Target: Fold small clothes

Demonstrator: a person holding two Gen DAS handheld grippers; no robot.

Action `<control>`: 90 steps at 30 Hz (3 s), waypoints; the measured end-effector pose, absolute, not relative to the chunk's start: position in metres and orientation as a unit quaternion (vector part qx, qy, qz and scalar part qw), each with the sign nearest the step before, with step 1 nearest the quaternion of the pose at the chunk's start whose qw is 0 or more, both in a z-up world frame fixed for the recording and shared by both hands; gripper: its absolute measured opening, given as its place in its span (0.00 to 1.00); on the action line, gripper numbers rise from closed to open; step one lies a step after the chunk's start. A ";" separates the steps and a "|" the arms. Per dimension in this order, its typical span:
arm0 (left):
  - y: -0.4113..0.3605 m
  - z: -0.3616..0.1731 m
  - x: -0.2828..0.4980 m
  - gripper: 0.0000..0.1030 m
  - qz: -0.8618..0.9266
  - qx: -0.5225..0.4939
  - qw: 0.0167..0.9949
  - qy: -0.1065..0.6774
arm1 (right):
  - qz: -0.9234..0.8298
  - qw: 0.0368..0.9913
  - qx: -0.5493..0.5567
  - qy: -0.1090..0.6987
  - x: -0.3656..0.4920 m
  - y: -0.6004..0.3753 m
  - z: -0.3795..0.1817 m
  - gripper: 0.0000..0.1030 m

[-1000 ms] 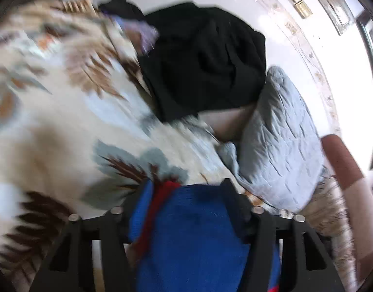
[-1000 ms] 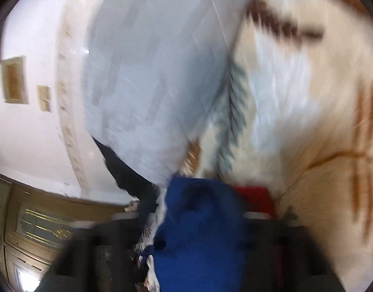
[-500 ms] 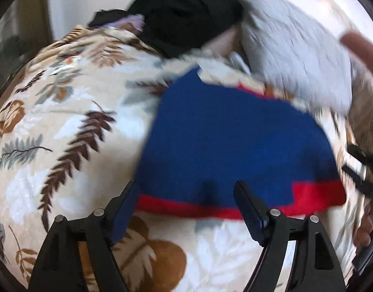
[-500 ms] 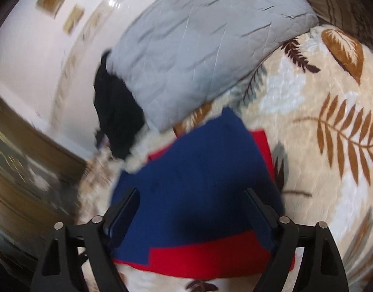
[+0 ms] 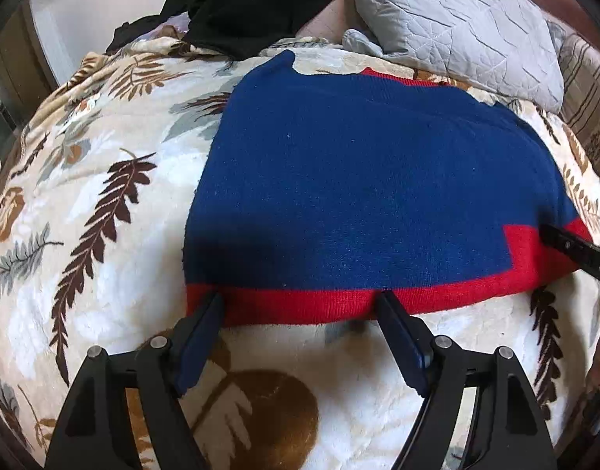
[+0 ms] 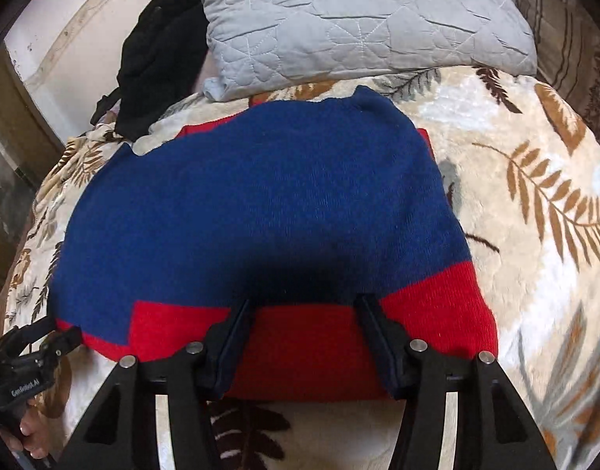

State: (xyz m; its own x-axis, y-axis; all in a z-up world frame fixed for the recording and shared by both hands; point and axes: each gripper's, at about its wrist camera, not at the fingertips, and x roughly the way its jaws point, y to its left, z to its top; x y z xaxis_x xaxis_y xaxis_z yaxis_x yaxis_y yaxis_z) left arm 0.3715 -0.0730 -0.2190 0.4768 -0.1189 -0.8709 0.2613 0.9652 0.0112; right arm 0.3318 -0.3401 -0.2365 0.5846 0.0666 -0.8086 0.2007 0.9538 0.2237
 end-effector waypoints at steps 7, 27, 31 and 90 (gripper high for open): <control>-0.071 -0.193 0.368 0.78 -0.098 0.065 0.881 0.457 | -0.035 0.874 0.183 0.449 0.323 -0.346 -0.218 0.58; -0.098 -0.185 0.355 0.80 -0.039 0.134 0.895 0.425 | 0.034 0.866 0.280 0.412 0.319 -0.368 -0.197 0.59; -0.101 -0.156 0.321 0.83 -0.032 0.126 0.917 0.378 | 0.023 0.887 0.264 0.377 0.294 -0.363 -0.172 0.66; -0.063 -0.120 0.256 0.86 -0.009 0.068 0.951 0.301 | -0.033 0.951 0.124 0.281 0.191 -0.299 -0.138 0.72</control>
